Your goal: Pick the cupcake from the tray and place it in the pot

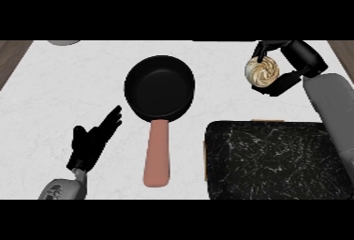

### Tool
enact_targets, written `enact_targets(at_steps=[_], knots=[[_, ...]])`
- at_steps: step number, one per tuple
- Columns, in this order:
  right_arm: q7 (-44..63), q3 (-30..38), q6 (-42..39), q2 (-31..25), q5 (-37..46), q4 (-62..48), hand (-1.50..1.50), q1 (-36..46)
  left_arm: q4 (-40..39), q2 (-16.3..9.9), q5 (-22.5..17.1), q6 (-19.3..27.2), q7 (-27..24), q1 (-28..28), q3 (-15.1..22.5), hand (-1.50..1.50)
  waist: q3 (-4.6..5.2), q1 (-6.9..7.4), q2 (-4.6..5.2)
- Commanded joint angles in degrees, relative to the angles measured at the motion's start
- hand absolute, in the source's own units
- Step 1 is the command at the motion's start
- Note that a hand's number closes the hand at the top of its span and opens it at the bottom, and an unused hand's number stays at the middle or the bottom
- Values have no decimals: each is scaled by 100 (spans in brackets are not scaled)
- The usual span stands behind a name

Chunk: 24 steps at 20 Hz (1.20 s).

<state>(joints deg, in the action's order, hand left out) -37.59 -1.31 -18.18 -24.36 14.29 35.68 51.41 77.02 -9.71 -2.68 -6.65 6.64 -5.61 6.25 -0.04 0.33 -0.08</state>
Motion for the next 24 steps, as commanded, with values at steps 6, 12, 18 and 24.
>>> enact_targets(at_steps=[6, 12, 18, 24], knots=[[1951, -199, -2, 540, 150, 1111, 150, 1020, -76, -206, -115, -253, -113, 149, -249, 0, 12, -49, -24], [2675, -653, 195, 1064, 765, 1005, 150, 1525, 250, -120, -111, -220, 397, -35, -184, 0, 7, 34, 8], [2828, -1052, 406, 1561, 1409, 532, 150, 1941, 189, 194, 152, -1, 280, -10, 46, 0, 6, 62, 22], [3441, -1998, 1195, 1999, 2651, 269, 150, 2238, 115, 11, 45, -179, 200, -85, -122, 0, 12, 71, 23]])
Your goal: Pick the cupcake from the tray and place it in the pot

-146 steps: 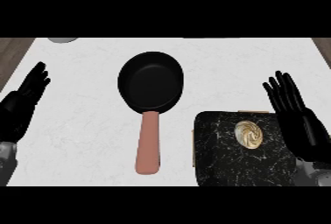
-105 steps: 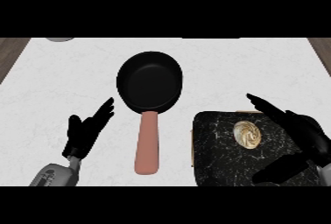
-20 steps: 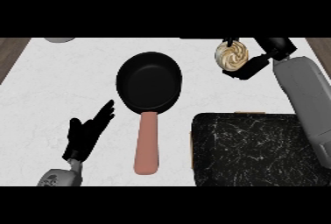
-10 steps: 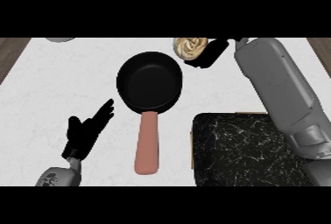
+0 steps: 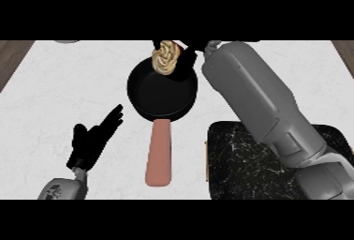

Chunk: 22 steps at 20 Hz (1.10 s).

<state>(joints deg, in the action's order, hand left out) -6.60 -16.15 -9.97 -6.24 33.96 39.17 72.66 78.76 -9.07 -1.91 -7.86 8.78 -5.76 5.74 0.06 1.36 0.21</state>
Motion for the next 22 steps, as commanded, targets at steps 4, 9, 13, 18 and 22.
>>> enact_targets(at_steps=[4, 9, 13, 18, 22], knots=[[441, -858, 528, 437, 1257, -877, 150, 376, 83, 169, 46, 80, 25, 0, 82, 0, 2, 63, 32], [1438, -1055, -949, 617, 896, -1555, 150, 625, 33, 308, 234, 161, -7, -19, 282, 0, 10, 177, 39], [1864, -1314, -1200, 622, 478, -1526, -150, 427, 132, 223, 176, 40, 103, -43, 243, 0, 3, 249, 36], [1266, -656, -252, 623, -499, -1202, -150, 109, 55, 222, 148, -91, 92, -123, 281, 0, -5, 460, 105], [958, 117, 463, 624, -1451, -685, -150, 58, -171, 146, 47, -133, 41, -405, 60, 0, -9, 382, 93]])
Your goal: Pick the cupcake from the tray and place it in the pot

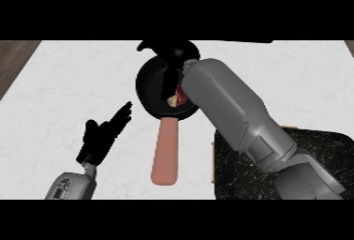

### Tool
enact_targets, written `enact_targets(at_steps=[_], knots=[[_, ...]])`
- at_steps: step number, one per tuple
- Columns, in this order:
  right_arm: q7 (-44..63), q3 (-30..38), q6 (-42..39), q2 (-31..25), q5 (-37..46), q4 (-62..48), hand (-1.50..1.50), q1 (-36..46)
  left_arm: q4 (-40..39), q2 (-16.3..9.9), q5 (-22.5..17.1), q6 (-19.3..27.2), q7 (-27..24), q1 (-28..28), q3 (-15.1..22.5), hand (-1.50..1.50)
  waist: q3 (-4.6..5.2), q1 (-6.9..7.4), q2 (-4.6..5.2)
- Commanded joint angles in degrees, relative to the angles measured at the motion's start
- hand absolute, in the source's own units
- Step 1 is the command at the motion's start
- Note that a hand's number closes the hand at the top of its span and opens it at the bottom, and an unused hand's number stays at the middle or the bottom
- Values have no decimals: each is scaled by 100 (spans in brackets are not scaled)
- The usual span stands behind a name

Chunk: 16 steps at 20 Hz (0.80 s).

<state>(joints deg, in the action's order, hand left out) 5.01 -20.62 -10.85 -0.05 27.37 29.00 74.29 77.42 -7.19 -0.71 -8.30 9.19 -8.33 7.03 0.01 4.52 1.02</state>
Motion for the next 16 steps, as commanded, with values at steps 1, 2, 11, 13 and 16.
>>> enact_targets(at_steps=[1, 2, 11, 13, 16], knots=[[-284, 766, 717, 5, -988, 380, -150, -162, -39, 151, 105, 77, -40, 79, 150, 0, -7, -4, -12], [-126, 848, 814, 5, -1278, 434, -150, -57, -100, 39, 80, -20, -122, 87, 90, 0, 0, 89, -8], [-617, 2143, 2159, -118, -2047, 168, -150, 24, -132, 3, 95, 35, -276, 328, -21, 0, 0, -244, -26], [-897, 2365, 2152, -176, -2175, -14, -150, 121, 63, 78, 62, 135, -35, 151, -51, 0, -1, -234, -25], [-1192, 2751, 1563, -738, -2511, -116, -150, 78, 285, -236, -36, -64, -4, 400, -203, 0, -3, -241, -41]])
